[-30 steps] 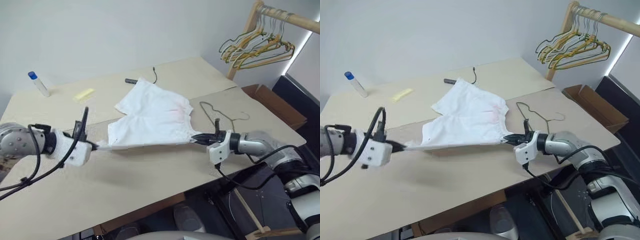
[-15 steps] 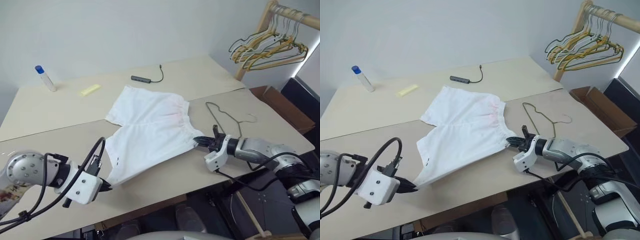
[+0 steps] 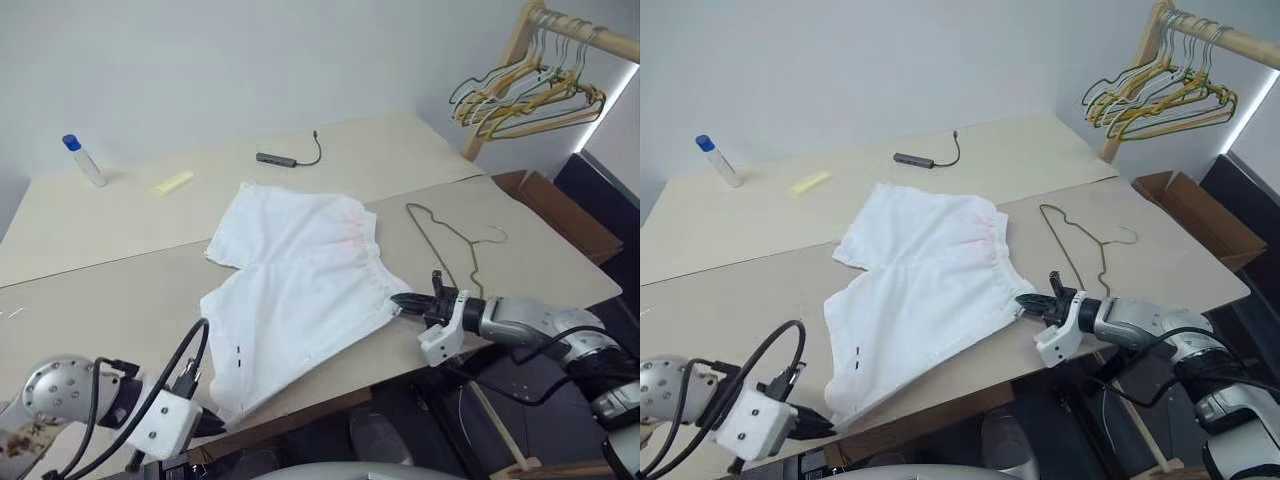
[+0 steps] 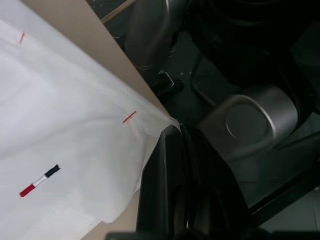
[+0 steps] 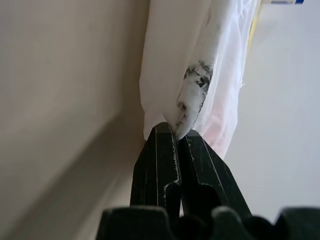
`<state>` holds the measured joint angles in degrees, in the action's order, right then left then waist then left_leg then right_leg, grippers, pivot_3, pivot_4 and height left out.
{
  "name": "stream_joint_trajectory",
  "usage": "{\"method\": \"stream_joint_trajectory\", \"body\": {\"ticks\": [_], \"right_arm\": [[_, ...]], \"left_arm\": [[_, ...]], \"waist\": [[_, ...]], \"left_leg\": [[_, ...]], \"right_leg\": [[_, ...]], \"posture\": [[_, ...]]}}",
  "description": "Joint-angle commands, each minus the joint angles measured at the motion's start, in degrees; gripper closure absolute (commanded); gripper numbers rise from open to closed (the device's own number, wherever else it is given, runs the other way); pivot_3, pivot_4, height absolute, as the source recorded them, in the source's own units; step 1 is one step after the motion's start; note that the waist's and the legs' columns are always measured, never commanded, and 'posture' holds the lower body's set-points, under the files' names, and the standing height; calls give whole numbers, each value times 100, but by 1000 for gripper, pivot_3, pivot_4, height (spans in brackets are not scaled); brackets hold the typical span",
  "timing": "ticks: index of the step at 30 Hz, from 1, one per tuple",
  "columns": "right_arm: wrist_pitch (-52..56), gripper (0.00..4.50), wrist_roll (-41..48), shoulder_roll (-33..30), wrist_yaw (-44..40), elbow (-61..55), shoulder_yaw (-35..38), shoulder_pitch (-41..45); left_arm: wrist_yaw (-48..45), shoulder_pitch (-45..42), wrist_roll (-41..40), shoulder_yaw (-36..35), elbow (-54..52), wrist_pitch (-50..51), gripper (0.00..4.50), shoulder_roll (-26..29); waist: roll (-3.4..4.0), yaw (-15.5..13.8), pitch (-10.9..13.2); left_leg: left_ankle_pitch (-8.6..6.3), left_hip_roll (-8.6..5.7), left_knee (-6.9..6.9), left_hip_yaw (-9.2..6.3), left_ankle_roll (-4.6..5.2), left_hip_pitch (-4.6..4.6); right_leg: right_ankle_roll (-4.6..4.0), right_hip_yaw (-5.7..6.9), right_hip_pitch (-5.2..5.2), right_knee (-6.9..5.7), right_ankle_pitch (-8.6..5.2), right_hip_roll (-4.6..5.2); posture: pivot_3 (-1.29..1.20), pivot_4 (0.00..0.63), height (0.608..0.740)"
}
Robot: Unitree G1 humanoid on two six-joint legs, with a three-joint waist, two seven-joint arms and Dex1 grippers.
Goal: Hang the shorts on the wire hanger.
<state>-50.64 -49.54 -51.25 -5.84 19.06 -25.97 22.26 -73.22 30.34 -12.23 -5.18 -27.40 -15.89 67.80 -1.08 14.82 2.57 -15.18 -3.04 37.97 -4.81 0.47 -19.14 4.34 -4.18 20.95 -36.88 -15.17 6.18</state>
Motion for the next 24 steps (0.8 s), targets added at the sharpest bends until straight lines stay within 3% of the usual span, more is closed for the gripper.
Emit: {"method": "stream_joint_trajectory", "body": {"ticks": [1, 4, 7, 10, 14, 18, 24], "right_arm": [[65, 4500, 209, -59, -62, -108, 237, -41], [-31, 3673, 579, -135, -274, -210, 282, -205], [-121, 2636, 1344, -531, -784, -594, 412, -666], [204, 1652, 2433, -947, -1325, -1109, 765, -1300], [1663, 246, 4498, -1373, -2288, -1874, 1522, -2192], [4159, 246, 6258, -1093, -2533, -2440, 2637, -2569], [7332, 246, 6275, -689, -2291, -2220, 2753, -1976]], "left_arm": [[16, 367, 276, -116, 92, -372, 4463, -132], [64, 561, 412, -196, 215, -598, 3896, -224], [230, 637, 573, -416, 512, -901, 2947, -357], [118, -50, 152, -487, 1167, -926, 2026, -358], [23, -897, -1098, -879, 1246, -241, 747, -440], [378, -1806, -2736, -1204, 1016, 1301, 747, -638], [1530, -3762, -3513, -488, 598, 3351, 747, -959]], "waist": [[0, -14, 0], [-3, -48, -1], [-3, -158, 0], [-2, -352, 1], [-12, -468, 5], [-23, -473, 3], [-20, -489, 0]], "left_leg": [[0, 0, 0, 0, 0, -2], [-3, -1, 0, 1, 3, -6], [-3, -1, 0, 2, 4, -4], [-4, -1, 0, 3, 6, -2], [-5, 7, 0, 4, 7, 16], [-16, 11, 0, 4, 18, 38], [-20, 8, 1, 1, 16, 33]], "right_leg": [[-3, -1, 0, 1, 1, 0], [-10, -1, 1, 8, 6, 2], [-8, -1, -1, 9, 5, 3], [2, 4, -4, 9, -4, 4], [17, 9, -44, 18, -14, 4], [24, 7, -63, 25, -17, 7], [25, 12, -59, 31, -15, 4]], "posture": [[-224, 0, 740], [-218, 0, 740], [-201, 0, 740], [-186, 0, 740], [-181, 0, 740], [-196, 0, 740], [-220, 0, 740]]}}
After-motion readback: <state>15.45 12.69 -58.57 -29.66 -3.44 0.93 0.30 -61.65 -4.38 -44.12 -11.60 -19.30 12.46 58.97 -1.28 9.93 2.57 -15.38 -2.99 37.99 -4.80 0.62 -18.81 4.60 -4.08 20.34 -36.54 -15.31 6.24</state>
